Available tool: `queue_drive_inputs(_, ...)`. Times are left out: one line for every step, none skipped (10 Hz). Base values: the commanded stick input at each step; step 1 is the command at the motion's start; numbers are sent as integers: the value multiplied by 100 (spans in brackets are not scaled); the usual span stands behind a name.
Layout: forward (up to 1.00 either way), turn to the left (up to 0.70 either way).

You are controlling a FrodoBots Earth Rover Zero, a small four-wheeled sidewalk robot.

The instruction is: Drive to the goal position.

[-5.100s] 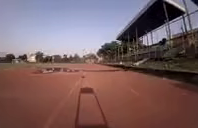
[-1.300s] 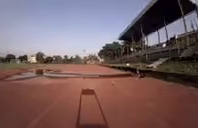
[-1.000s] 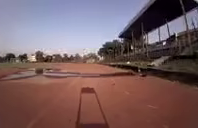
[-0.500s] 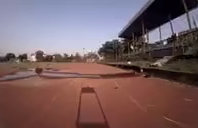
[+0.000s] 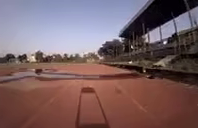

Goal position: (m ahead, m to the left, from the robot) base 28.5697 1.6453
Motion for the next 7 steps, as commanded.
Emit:
queue_drive_inputs(70, 0)
queue_drive_inputs(70, 0)
queue_drive_inputs(70, 0)
queue_drive_inputs(70, 0)
queue_drive_inputs(70, 14)
queue_drive_inputs(70, 14)
queue_drive_inputs(70, 14)
